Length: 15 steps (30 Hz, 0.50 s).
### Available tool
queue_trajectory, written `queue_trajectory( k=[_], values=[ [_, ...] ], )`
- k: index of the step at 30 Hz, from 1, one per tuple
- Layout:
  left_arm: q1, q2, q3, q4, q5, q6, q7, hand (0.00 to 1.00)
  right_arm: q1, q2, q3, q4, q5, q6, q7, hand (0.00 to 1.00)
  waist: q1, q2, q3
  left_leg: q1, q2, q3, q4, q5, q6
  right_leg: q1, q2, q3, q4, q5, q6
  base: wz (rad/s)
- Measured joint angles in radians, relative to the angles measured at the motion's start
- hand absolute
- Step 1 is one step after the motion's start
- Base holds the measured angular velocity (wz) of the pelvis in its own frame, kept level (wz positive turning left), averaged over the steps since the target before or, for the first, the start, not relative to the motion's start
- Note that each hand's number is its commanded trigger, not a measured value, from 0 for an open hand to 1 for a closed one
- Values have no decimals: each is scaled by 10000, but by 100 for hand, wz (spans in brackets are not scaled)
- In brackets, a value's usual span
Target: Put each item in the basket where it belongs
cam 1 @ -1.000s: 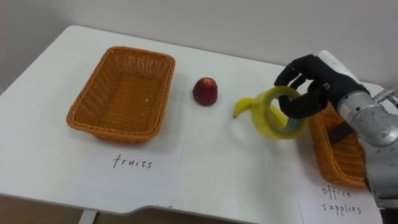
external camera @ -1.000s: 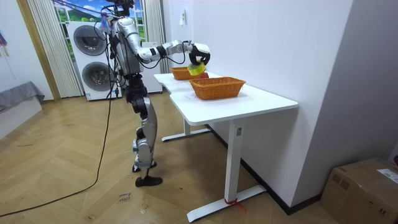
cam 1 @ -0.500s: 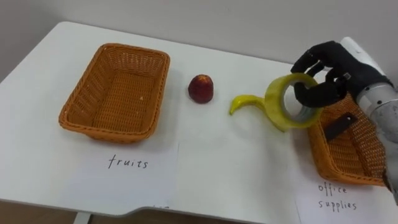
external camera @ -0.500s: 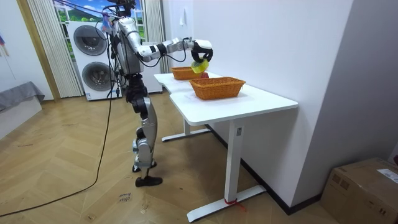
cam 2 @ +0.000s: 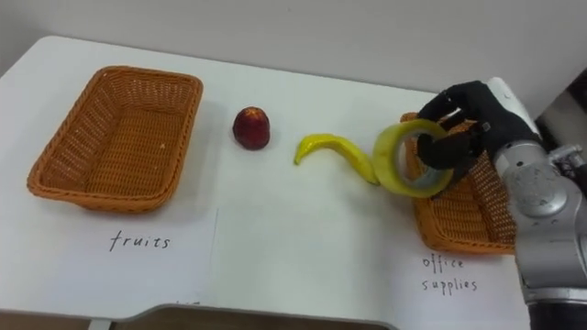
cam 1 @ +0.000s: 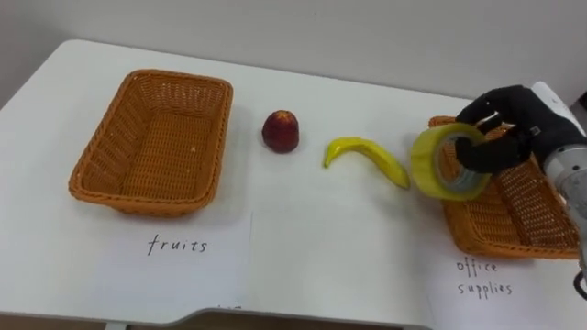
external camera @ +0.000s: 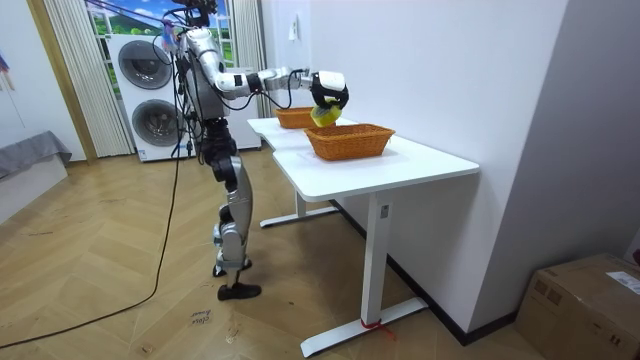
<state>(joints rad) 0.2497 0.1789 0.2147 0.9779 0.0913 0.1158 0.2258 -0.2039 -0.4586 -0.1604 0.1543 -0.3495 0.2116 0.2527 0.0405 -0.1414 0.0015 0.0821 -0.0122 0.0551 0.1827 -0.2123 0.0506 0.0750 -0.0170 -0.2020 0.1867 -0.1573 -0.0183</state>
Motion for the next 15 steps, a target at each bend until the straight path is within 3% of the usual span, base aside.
queue_trajectory(
  k=[8,15],
  values=[
    [174,18,274,-202,-7,-60,-2,0,156,-171,-319,302,225,-118,-312,100,-150,-51,-39,8,-2,-15,5,-3,4,41,21,-20,-10,1,2,0],
    [158,7,598,-162,-8,-62,4,0,544,-173,-986,658,784,-205,-444,100,-147,-15,-22,128,4,-10,-6,-3,3,144,-9,0,-10,0,2,0]
  ],
)
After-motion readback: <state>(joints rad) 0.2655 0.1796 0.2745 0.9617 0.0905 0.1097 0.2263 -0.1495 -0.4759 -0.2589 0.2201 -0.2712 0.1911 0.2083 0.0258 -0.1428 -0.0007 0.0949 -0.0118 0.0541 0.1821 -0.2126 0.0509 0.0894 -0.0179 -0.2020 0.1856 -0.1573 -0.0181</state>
